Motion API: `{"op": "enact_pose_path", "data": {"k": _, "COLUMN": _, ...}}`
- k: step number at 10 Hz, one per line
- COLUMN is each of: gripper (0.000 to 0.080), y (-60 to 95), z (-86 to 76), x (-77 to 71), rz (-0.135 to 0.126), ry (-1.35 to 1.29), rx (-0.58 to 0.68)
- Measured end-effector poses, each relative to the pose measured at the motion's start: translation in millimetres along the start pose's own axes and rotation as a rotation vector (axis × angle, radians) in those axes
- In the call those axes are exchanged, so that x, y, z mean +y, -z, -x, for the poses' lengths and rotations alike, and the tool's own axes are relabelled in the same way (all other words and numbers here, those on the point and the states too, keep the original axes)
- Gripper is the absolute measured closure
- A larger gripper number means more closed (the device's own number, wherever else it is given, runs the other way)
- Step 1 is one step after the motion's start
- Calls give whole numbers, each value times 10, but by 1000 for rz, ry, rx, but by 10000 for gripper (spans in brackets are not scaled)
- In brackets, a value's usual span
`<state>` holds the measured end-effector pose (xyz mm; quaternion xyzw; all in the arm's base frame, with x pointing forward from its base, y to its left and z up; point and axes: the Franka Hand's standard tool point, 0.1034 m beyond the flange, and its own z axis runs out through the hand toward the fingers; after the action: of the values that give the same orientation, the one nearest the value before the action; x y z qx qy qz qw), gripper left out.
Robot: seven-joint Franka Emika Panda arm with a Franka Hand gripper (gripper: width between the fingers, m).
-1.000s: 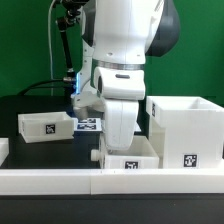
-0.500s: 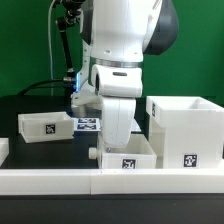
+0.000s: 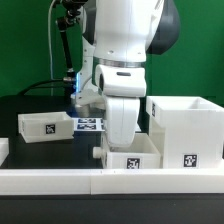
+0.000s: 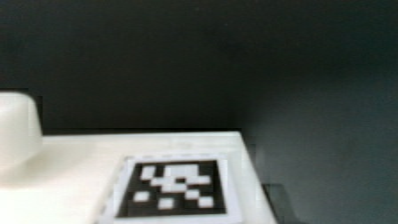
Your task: Assemble drawer
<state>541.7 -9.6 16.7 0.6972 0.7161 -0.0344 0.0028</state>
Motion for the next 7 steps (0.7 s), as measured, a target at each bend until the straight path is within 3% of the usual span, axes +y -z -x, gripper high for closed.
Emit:
{"op": "enact_pose_path", "data": {"k": 1, "gripper": 758, "y": -5, "z": 1, "x": 30, "rz": 23, "ry": -1, "rx": 3}}
{"op": "enact_pose_path", "data": {"k": 7, "gripper": 758, "y": -27, "z": -16, "x": 8, "rz": 16, "ry": -16, "rx": 3}}
